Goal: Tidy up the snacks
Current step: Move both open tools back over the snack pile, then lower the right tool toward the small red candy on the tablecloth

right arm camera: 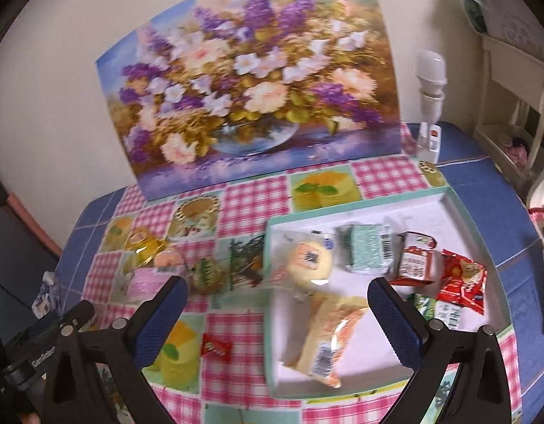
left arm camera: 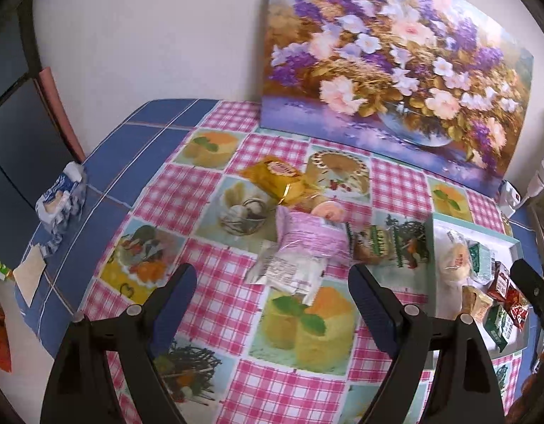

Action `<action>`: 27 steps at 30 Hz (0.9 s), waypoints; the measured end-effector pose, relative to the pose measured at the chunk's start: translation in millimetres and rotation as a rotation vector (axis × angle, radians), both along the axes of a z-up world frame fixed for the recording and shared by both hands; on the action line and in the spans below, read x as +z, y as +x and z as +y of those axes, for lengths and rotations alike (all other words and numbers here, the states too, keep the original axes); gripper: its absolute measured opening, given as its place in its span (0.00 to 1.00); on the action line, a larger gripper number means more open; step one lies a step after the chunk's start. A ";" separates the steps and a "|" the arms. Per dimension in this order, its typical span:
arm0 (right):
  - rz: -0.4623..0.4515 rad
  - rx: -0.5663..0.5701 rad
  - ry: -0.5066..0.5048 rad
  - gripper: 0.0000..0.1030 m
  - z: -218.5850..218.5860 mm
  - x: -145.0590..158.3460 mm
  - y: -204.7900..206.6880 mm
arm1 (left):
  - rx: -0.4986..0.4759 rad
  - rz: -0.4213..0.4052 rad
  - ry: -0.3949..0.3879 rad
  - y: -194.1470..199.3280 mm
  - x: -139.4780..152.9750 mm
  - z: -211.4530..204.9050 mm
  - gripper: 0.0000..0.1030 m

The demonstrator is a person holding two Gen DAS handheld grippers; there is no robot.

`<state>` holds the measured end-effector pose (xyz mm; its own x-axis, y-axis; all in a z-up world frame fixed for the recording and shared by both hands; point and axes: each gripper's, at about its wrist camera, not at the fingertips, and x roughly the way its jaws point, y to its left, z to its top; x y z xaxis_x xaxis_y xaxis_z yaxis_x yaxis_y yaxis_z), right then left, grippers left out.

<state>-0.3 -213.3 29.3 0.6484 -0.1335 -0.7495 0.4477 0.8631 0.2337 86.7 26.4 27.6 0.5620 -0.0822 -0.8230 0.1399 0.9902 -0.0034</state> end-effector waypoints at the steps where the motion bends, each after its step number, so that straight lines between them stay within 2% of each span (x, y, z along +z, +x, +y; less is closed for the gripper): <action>1: 0.004 0.010 -0.003 1.00 4.9 -0.6 2.1 | 0.002 0.006 -0.005 1.1 -0.8 3.1 0.86; 8: 0.071 0.092 -0.032 1.00 35.3 -16.2 18.9 | 0.022 0.054 -0.003 9.1 -11.6 16.4 0.85; 21: 0.196 0.159 0.014 0.94 62.5 -57.9 41.4 | 0.047 0.144 -0.006 25.9 -34.9 22.8 0.85; 27: 0.245 0.171 0.026 0.88 66.9 -74.5 48.3 | 0.053 0.240 -0.033 40.7 -62.8 15.8 0.86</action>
<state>48.0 -146.4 -45.2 0.4594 -0.0167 -0.8881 0.3424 0.9259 0.1597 127.3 42.2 -35.2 0.3550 -0.0870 -0.9308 0.0789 0.9949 -0.0629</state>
